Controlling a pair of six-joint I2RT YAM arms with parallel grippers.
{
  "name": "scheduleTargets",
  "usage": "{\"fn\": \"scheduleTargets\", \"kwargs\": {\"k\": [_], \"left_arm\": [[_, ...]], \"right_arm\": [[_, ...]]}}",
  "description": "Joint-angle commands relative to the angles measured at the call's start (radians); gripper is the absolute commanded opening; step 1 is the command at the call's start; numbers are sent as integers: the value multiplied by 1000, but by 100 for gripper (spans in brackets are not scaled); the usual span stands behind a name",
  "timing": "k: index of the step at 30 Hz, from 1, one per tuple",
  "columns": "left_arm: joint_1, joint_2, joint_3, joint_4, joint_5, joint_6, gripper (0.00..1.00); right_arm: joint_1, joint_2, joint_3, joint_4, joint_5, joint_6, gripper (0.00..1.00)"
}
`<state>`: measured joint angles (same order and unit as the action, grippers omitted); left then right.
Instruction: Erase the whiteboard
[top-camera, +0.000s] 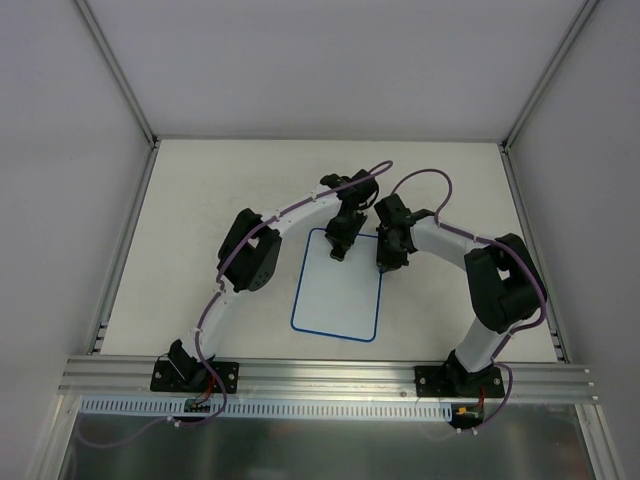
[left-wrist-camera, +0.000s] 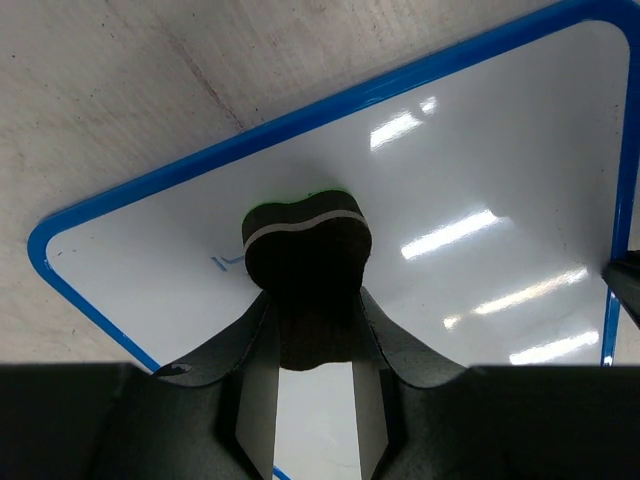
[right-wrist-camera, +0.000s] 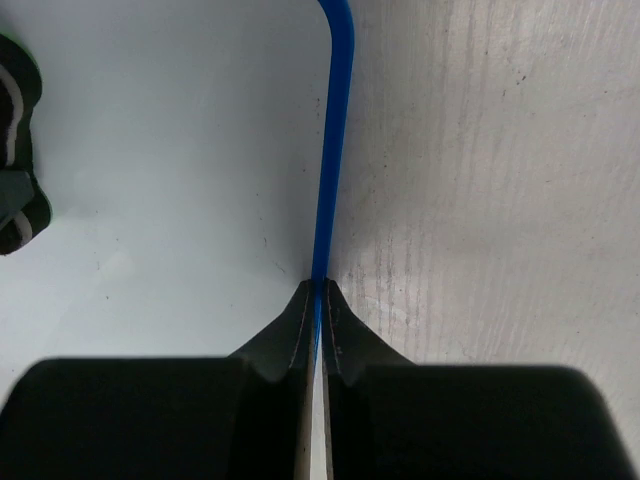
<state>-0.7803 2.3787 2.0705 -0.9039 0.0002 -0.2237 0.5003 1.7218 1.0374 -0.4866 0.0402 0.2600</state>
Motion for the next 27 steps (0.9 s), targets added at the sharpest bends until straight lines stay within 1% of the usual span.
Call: {"fn": "scheduleTargets", "kwargs": {"k": [1, 3, 5, 9, 14, 22, 27], "left_arm": [[-28, 54, 34, 26, 34, 20, 0], [-27, 57, 37, 26, 6, 18, 0], [-20, 59, 37, 25, -54, 4, 0], [16, 54, 10, 23, -98, -43, 0], [55, 27, -87, 20, -155, -60, 0], [130, -44, -237, 22, -186, -98, 0], [193, -81, -286, 22, -184, -124, 0]], "right_arm": [[12, 55, -11, -49, 20, -16, 0], [12, 56, -11, -49, 21, -16, 0], [14, 58, -11, -47, 20, -18, 0], [14, 59, -19, -47, 23, -18, 0], [14, 61, -23, -47, 24, -18, 0], [14, 65, -19, -47, 23, -18, 0], [14, 70, -19, -47, 18, -18, 0]]}}
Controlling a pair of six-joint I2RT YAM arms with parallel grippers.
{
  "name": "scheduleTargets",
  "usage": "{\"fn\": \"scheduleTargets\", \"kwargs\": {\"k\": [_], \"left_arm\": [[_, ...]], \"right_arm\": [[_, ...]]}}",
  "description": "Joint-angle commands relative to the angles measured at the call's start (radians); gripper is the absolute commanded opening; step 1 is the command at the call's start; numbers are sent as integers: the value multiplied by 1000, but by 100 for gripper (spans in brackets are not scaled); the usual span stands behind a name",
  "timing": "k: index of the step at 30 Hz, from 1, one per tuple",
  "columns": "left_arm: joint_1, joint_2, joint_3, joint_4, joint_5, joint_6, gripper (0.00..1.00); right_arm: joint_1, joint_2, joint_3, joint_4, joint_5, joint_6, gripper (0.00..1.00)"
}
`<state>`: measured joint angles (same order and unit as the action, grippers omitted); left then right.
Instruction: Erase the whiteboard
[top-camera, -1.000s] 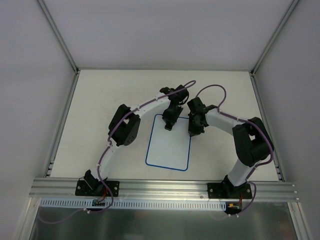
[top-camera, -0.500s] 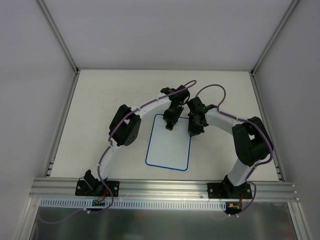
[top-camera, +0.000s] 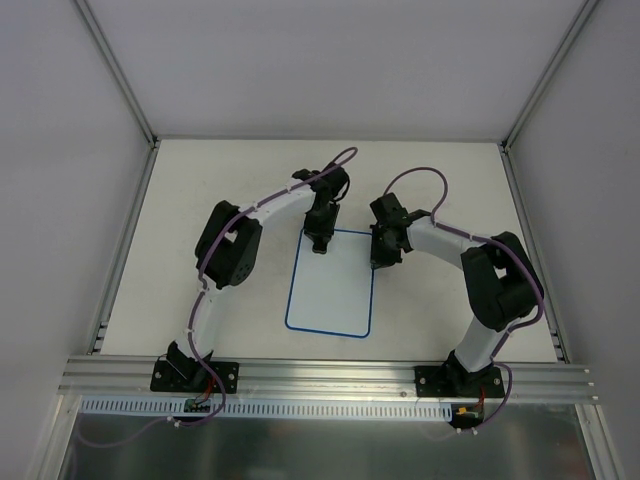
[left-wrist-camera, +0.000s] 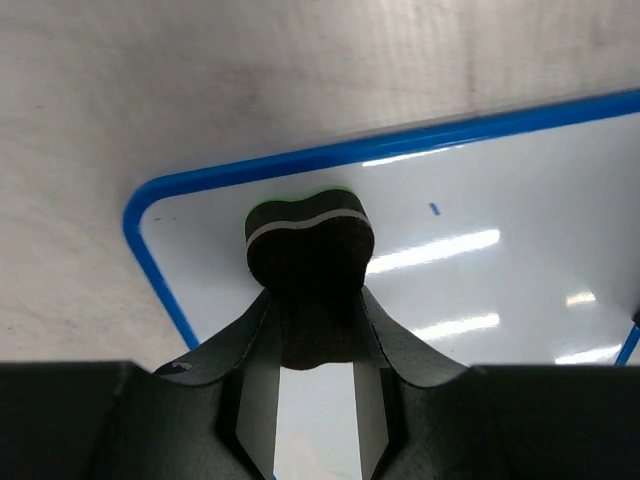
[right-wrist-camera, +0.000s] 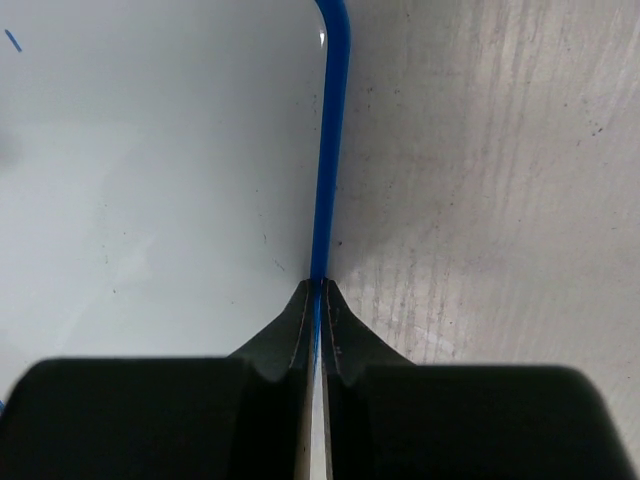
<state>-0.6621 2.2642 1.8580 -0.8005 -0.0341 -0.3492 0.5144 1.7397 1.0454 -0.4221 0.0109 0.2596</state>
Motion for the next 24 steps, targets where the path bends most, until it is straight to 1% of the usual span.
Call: {"fn": "scheduleTargets", "kwargs": {"k": [1, 3, 8, 13, 18, 24], "left_arm": [[82, 31, -82, -80, -154, 0, 0], [102, 17, -89, -78, -156, -8, 0], [113, 3, -105, -75, -147, -13, 0], [96, -25, -102, -34, -72, -5, 0], [33, -15, -39, -8, -30, 73, 0], [-14, 41, 33, -6, 2, 171, 0]], "right_arm": [[-1, 52, -27, -113, 47, -17, 0], [-1, 54, -27, -112, 47, -17, 0], [-1, 55, -28, -112, 47, -16, 0], [-1, 52, -28, -110, 46, -16, 0], [-2, 52, -28, -109, 44, -16, 0], [-1, 50, -27, -110, 44, -22, 0]]}}
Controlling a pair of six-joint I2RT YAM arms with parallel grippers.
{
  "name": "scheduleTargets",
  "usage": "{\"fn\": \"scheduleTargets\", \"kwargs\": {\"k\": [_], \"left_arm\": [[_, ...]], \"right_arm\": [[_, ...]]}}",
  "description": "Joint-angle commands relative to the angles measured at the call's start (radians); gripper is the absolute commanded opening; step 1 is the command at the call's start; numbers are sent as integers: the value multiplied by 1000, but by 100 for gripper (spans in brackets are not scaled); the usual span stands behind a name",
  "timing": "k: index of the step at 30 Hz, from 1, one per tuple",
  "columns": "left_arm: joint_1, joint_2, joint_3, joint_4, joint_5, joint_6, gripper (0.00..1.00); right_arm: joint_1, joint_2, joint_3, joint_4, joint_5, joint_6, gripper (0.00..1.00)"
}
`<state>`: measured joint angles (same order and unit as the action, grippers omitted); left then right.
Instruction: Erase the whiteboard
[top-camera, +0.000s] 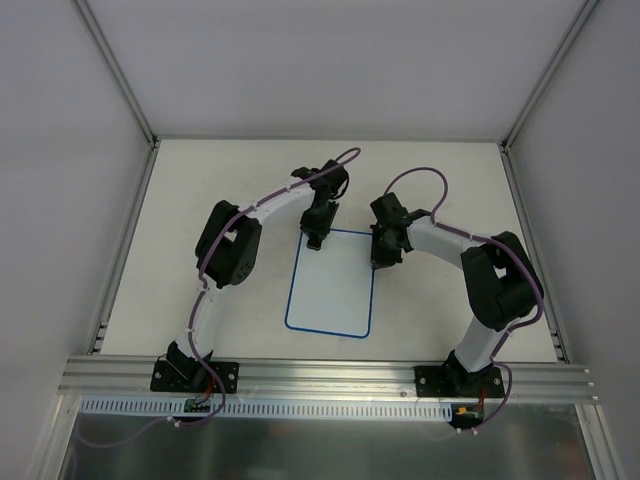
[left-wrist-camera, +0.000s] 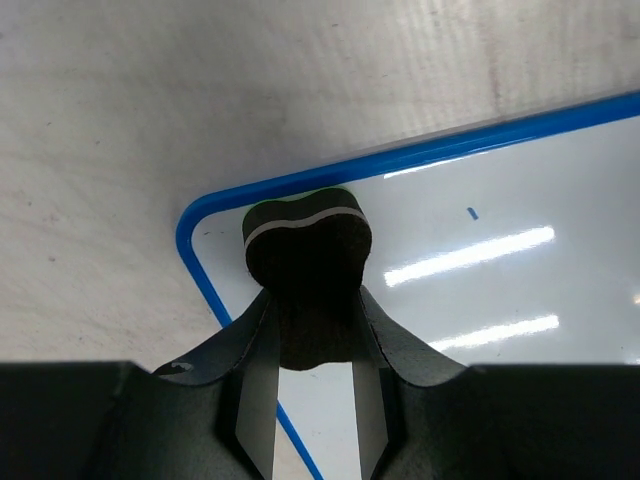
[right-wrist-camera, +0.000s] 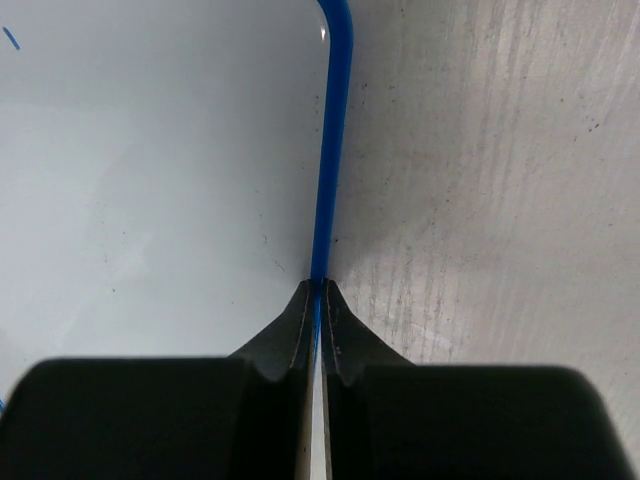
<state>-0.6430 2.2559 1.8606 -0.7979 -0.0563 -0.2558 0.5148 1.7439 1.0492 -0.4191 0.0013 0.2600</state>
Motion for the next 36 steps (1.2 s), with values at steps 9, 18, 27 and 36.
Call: {"fn": "scheduleTargets", "kwargs": {"k": [9, 18, 27, 36], "left_arm": [[-87, 91, 109, -7, 99, 162, 0], [-129, 128, 140, -7, 151, 190, 0], [-100, 91, 49, -17, 62, 129, 0], [46, -38, -175, -11, 18, 36, 0]], "right_arm": [[-1, 52, -21, -113, 51, -27, 0], [-1, 62, -5, -125, 52, -30, 0], [-1, 68, -3, -132, 58, -28, 0], [-1, 77, -6, -130, 55, -25, 0]]}}
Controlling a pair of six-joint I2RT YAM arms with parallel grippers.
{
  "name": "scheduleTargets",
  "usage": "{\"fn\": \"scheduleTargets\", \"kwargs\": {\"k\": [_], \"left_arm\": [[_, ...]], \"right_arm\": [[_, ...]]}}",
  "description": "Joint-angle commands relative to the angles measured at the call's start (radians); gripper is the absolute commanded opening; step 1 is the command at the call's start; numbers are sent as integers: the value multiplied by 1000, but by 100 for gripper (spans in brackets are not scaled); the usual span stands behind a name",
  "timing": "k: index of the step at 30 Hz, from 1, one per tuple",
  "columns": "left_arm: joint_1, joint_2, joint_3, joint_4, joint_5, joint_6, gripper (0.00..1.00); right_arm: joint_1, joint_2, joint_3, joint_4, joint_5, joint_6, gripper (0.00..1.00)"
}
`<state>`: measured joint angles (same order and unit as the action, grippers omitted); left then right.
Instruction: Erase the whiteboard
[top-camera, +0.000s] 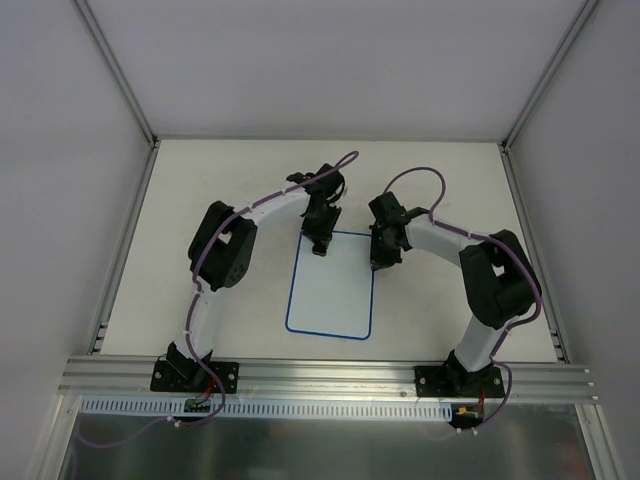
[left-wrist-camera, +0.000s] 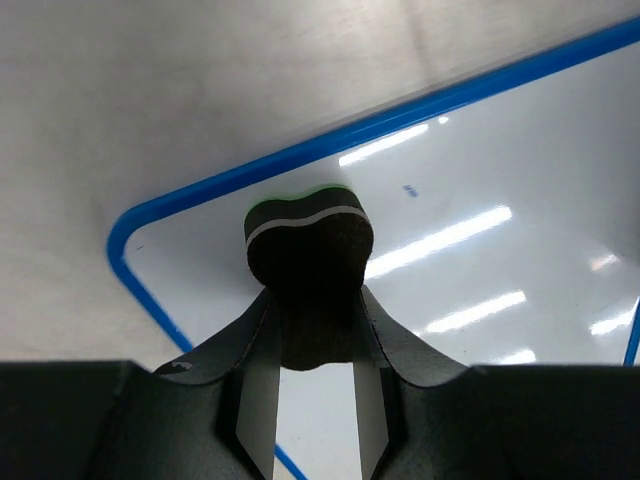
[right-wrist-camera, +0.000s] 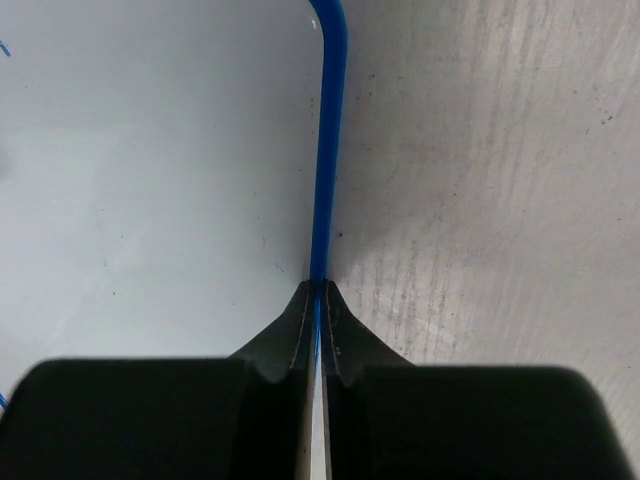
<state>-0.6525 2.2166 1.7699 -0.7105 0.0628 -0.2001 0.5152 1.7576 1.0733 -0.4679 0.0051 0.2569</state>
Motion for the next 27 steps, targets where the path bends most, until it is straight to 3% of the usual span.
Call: {"fn": "scheduleTargets", "kwargs": {"k": [1, 13, 27], "left_arm": [[62, -11, -116, -96, -109, -28, 0], [143, -210, -326, -9, -141, -71, 0], [47, -103, -23, -3, -31, 27, 0]], "right_arm": [[-3, 65, -30, -80, 52, -22, 0], [-1, 65, -29, -69, 50, -18, 0], [-1, 62, -18, -66, 64, -38, 0]]}}
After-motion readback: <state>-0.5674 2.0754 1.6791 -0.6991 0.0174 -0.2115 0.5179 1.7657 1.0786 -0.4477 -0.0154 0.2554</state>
